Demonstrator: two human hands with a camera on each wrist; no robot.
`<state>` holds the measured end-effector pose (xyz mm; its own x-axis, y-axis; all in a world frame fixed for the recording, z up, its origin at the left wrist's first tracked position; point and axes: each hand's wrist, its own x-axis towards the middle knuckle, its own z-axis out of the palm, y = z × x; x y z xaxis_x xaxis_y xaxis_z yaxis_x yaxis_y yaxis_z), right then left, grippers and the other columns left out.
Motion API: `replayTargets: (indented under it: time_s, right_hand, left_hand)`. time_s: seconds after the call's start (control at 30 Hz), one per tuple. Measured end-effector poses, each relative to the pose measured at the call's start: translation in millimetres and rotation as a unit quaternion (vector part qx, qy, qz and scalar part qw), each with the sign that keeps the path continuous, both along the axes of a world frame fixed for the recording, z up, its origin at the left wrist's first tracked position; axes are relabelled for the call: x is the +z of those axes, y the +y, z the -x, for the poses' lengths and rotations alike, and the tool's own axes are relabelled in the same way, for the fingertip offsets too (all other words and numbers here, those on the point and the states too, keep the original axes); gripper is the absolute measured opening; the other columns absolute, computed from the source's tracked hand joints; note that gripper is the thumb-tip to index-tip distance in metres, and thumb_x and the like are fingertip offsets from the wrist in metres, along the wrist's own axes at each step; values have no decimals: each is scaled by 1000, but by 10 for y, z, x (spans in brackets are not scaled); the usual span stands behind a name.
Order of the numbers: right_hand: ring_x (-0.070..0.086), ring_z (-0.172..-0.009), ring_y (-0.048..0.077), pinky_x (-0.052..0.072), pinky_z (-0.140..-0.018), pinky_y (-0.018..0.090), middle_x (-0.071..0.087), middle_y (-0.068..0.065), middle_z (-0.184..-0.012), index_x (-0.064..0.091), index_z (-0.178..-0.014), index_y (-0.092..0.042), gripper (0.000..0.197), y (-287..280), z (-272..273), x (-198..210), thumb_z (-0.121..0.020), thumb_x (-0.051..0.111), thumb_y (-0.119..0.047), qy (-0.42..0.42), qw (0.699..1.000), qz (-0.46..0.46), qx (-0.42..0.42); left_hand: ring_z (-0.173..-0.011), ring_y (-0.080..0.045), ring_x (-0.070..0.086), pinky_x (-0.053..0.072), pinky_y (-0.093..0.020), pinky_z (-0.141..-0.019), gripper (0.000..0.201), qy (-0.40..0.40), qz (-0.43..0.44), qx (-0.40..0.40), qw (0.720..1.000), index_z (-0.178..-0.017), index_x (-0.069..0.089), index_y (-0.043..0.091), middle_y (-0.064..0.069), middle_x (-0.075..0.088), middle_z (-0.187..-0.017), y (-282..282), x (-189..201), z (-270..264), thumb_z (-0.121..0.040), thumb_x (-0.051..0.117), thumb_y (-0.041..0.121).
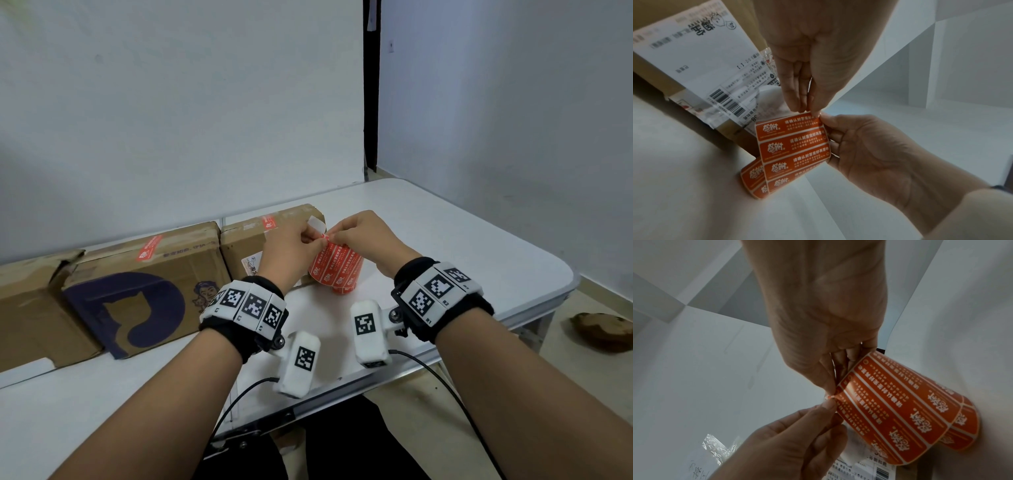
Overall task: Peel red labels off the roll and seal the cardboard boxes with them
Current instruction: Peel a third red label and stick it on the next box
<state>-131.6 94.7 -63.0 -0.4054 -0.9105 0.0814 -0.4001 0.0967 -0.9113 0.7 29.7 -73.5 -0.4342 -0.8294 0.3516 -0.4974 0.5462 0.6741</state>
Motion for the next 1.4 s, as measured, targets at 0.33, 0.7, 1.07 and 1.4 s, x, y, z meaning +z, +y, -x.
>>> replayTargets:
  time_s: [0.33,0.7,1.07,1.4]
  right_hand:
    - [67,-98,26,55,-86,40,74,10,-98,78,-91,-14,16,-4,18,-12,-83,64,-13,29,1000,2,-1]
    - [64,-97,23,53,-75,31,70,7,-108,72,-95,-14,25,-69,80,-62,-88,48,-12,120,992,-20,-43]
    - [58,-87,23,45,-70,30,66,7,-115,69,-104,-20,27,-188,123,-109,-90,45,-15,240,965,-61,-87]
    - [61,-81,12,51,-76,26,66,-2,-88,69,-91,-18,10,-274,-175,295,-86,60,-15,216,966,140,-38]
  left_hand:
    - [-80,-14,69,57,-35,-78,13,-8,-6,-6,1000,-88,75,19,3,74,-84,30,10,-25,-86,65,28]
    - [-61,-16,64,60,-34,-72,15,142,-132,-4,981,-74,64,13,-4,66,-66,64,65,-96,-87,58,8]
    - [-56,-19,64,54,-22,-53,8,337,-208,13,918,-91,61,0,-10,61,-74,-23,354,-420,-87,55,4]
    - [-45,-10,52,44,-18,-43,5,370,-239,20,898,-87,61,6,-4,57,-77,-119,612,-536,-85,59,10]
